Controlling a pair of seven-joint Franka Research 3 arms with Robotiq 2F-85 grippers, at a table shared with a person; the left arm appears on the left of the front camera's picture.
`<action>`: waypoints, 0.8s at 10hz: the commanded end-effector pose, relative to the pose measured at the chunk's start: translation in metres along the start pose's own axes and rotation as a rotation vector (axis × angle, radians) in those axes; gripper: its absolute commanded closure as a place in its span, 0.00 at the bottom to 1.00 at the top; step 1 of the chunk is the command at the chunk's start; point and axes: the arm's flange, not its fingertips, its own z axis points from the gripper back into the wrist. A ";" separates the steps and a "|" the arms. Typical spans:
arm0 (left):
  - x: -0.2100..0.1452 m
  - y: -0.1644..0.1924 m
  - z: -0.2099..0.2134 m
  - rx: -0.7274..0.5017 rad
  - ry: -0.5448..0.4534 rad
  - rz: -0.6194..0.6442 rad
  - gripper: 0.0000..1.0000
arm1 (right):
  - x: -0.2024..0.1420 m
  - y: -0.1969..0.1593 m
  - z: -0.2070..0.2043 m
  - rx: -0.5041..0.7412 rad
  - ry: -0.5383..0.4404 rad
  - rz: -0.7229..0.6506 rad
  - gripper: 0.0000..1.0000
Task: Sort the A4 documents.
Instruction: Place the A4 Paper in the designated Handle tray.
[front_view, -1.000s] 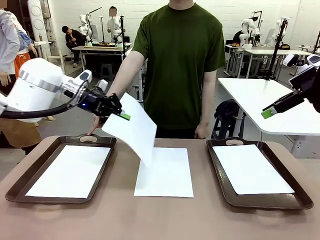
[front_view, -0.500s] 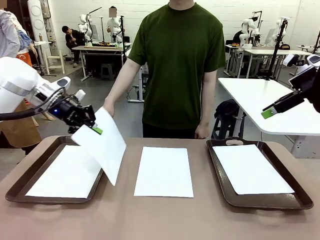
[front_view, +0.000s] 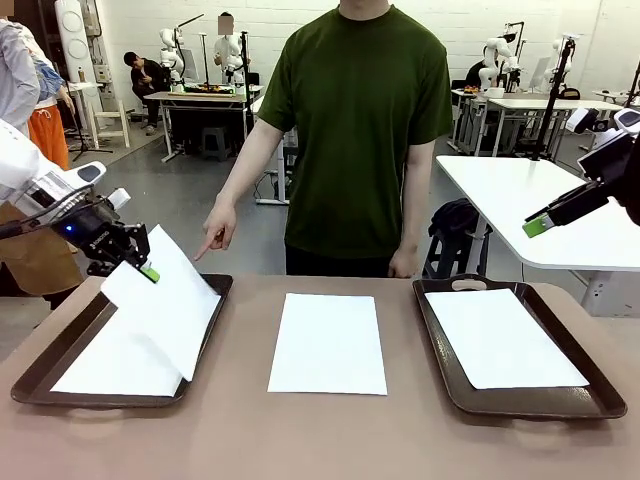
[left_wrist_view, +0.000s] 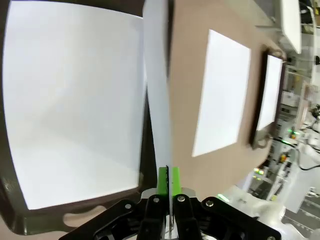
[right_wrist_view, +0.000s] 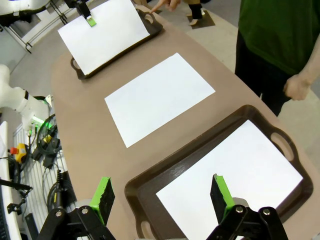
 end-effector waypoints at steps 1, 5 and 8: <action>0.006 -0.003 -0.028 0.133 -0.004 -0.024 0.99 | 0.001 0.001 -0.001 0.002 0.002 0.003 0.00; 0.014 0.005 -0.023 0.289 -0.013 -0.035 0.99 | 0.001 0.001 -0.001 0.002 0.002 0.003 0.00; 0.019 0.020 -0.024 0.386 -0.015 -0.027 0.99 | 0.001 0.001 -0.001 0.002 0.002 0.003 0.00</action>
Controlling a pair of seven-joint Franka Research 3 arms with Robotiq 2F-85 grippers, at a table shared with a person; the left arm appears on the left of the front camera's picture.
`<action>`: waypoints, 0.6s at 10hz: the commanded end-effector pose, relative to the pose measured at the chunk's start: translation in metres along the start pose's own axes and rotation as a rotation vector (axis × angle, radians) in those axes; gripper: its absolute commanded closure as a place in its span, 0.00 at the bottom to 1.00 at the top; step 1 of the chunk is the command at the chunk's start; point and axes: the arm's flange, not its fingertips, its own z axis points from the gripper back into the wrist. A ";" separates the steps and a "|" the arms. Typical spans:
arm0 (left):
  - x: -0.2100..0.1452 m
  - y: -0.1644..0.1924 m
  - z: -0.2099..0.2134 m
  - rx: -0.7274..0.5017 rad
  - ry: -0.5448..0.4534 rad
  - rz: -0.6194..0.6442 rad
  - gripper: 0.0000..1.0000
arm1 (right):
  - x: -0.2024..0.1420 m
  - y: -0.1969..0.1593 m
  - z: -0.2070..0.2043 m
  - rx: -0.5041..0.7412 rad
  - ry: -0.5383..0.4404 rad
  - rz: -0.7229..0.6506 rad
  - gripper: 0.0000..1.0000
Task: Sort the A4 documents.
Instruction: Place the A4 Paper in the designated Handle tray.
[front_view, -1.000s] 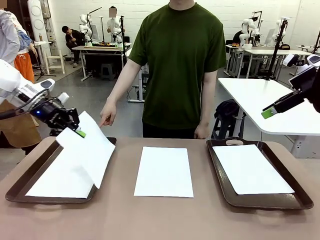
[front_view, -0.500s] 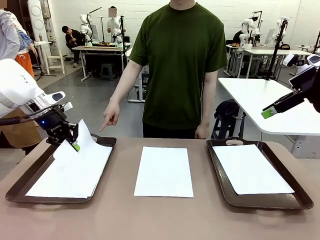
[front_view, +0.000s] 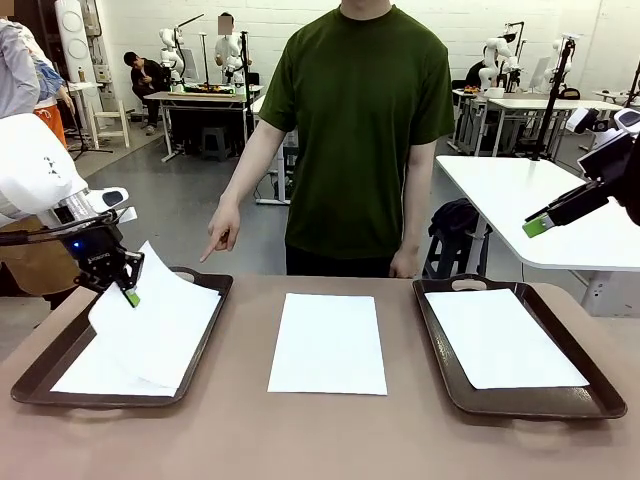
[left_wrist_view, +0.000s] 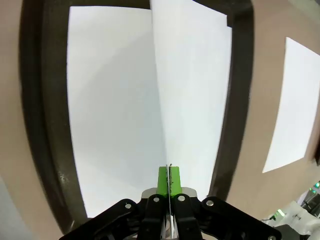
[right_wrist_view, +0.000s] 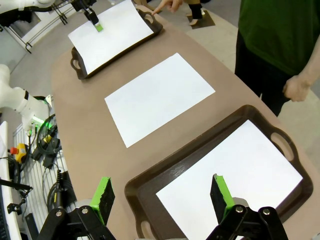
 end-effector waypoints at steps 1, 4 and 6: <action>0.006 0.005 -0.013 0.058 0.036 0.053 0.99 | 0.001 0.001 -0.001 0.002 0.002 0.003 0.00; 0.014 0.008 -0.022 0.098 0.028 0.040 0.99 | 0.001 0.001 -0.001 0.002 0.002 0.003 0.00; 0.013 0.005 -0.020 0.142 0.020 0.047 0.99 | 0.001 0.001 -0.001 0.002 0.002 0.003 0.00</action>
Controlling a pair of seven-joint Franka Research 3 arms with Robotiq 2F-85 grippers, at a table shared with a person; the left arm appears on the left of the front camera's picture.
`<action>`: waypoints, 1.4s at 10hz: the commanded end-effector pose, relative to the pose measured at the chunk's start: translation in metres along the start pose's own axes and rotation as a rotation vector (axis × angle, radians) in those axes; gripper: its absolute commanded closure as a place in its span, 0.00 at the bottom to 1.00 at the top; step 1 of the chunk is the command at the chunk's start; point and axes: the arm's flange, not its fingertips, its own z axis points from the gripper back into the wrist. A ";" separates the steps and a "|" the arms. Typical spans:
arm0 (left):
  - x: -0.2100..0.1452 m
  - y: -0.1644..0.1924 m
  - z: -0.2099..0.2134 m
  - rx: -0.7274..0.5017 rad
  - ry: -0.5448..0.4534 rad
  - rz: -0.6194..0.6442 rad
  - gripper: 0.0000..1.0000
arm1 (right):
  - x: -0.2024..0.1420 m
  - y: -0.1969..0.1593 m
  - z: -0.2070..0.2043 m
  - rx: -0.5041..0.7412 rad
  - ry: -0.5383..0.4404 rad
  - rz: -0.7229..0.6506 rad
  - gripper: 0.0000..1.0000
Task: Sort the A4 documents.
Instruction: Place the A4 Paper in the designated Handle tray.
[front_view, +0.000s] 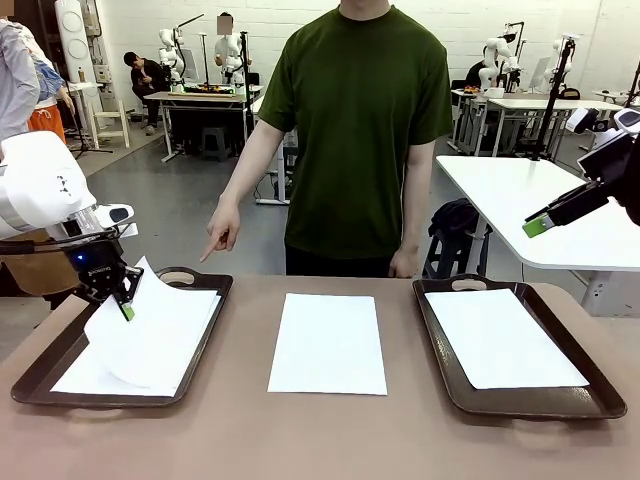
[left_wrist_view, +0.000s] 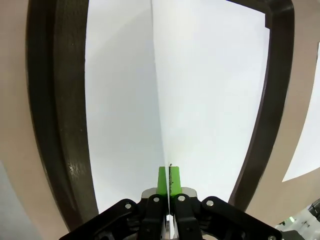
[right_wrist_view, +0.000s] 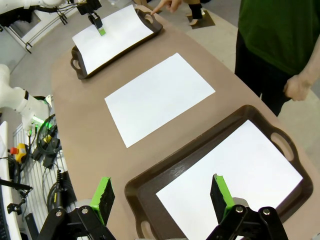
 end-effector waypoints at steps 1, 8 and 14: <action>0.003 -0.006 0.004 0.077 -0.035 0.029 0.83 | 0.001 0.001 -0.001 0.002 0.002 0.003 0.00; 0.003 -0.012 0.016 0.195 -0.087 -0.004 0.19 | 0.001 0.001 -0.001 0.002 0.002 0.003 0.00; 0.005 -0.010 0.019 0.166 -0.080 -0.011 0.00 | 0.001 0.001 -0.001 0.002 0.002 0.003 0.00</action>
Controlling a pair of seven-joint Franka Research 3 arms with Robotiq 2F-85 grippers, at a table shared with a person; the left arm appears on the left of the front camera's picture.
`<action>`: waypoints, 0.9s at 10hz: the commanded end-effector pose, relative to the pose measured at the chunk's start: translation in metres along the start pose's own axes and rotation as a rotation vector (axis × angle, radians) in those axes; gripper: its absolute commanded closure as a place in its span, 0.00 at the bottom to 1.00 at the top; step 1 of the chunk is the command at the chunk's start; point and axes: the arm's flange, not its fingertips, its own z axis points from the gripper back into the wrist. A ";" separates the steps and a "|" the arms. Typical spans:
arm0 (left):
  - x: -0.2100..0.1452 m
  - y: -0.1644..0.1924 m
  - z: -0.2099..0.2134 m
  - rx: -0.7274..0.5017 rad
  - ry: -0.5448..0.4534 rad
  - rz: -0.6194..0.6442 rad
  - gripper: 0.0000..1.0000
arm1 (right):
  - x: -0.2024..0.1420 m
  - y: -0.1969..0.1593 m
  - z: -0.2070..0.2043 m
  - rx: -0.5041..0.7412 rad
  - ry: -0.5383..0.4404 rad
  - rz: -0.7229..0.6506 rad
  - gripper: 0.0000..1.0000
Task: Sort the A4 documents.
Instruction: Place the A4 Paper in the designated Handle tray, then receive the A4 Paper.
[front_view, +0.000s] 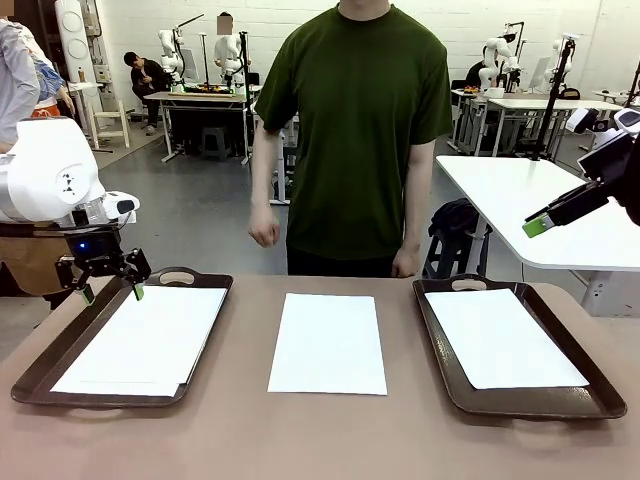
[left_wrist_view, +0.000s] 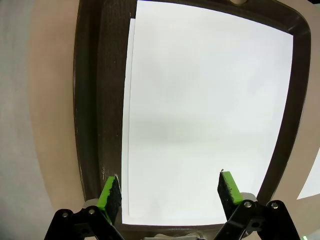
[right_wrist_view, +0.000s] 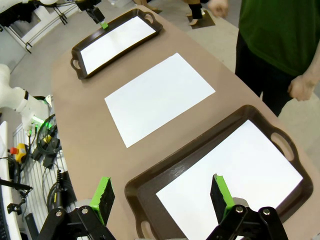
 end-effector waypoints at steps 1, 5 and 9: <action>0.001 0.001 0.000 0.002 -0.001 -0.027 0.00 | 0.001 0.001 -0.001 0.002 0.002 0.003 0.00; 0.001 0.001 0.000 0.002 -0.001 -0.027 0.00 | 0.001 0.001 -0.001 0.002 0.002 0.003 0.00; 0.001 0.001 0.000 0.002 -0.001 -0.027 0.00 | 0.001 0.001 -0.001 0.002 0.002 0.003 0.00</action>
